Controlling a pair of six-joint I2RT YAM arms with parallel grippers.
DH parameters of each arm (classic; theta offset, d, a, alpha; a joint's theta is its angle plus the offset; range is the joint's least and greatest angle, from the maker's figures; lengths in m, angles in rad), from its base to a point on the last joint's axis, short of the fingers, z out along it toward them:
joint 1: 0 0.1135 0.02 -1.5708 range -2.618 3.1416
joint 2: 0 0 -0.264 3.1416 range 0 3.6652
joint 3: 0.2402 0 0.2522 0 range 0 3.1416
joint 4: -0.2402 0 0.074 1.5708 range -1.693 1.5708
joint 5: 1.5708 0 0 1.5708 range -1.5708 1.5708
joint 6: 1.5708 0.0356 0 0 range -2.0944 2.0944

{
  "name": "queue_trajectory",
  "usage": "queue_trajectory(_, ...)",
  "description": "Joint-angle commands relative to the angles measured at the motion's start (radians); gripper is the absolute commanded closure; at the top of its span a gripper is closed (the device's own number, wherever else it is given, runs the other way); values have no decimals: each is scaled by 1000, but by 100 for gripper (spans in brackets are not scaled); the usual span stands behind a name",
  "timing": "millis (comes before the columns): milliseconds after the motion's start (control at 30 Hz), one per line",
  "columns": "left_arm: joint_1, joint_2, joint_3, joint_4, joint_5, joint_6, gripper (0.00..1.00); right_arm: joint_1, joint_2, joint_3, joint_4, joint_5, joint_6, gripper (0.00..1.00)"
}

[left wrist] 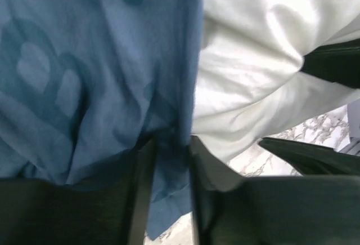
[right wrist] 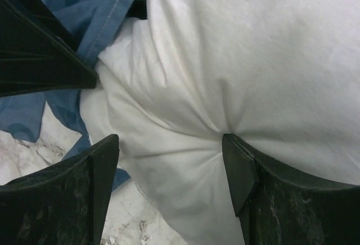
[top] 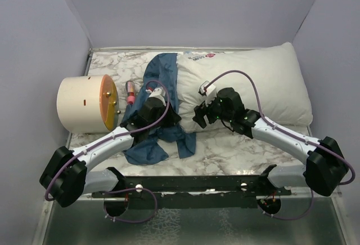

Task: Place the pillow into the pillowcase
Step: Stuff the pillow into the pillowcase.

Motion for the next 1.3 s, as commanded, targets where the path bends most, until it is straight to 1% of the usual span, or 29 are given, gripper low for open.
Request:
queue_trajectory(0, -5, -2, 54, -1, -39, 25, 75, 0, 59, 8, -6, 111, 4, 30)
queue_trajectory(33, -4, -13, 56, -13, -34, 27, 79, 1, 74, 7, 0, 114, 5, 33)
queue_trajectory(133, -5, -49, 62, -69, -14, 30, 81, 1, 114, 4, 35, 99, 17, 42)
queue_trajectory(167, -5, -62, 65, -83, -6, 31, 84, 1, 123, -1, 58, 86, 25, 47)
queue_trajectory(200, -5, -76, 67, -95, -1, 30, 85, 1, 133, -5, 79, 72, 32, 53)
queue_trajectory(333, -5, -129, 71, -112, 19, 22, 94, 1, 180, 3, 153, 16, 66, 85)
queue_trajectory(400, -5, -142, 74, -112, 30, 22, 97, 1, 200, 14, 181, -15, 80, 94)
queue_trajectory(500, -5, -137, 81, -124, 34, 31, 97, 1, 205, 19, 227, -56, 101, 98)
queue_trajectory(533, -5, -130, 85, -138, 29, 36, 95, 1, 204, 22, 235, -64, 104, 98)
queue_trajectory(667, -5, -120, 89, -198, -12, 50, 66, 1, 192, 22, 234, -66, 103, 99)
queue_trajectory(733, -5, -114, 77, -190, -14, 51, 56, 1, 188, 13, 235, -66, 103, 99)
queue_trajectory(767, -5, -104, 73, -181, -3, 49, 54, 1, 185, 8, 235, -66, 103, 99)
queue_trajectory(900, -9, -36, 75, -124, 41, 36, 54, 1, 181, -5, 242, -71, 110, 99)
queue_trajectory(1000, -17, 11, 81, -98, 25, 39, 54, 1, 176, -12, 244, -72, 112, 99)
queue_trajectory(1033, -17, 26, 82, -94, 16, 44, 55, 1, 176, -14, 245, -72, 114, 99)
queue_trajectory(1100, -18, 53, 90, -93, 1, 56, 63, 1, 175, -18, 247, -72, 117, 98)
queue_trajectory(1200, -17, 77, 107, -95, 15, 64, 92, 1, 180, -22, 247, -65, 119, 98)
queue_trajectory(1233, -16, 76, 115, -99, 26, 64, 99, 1, 181, -23, 247, -61, 118, 98)
queue_trajectory(1267, -17, 70, 127, -105, 40, 64, 100, 1, 185, -24, 249, -57, 118, 98)
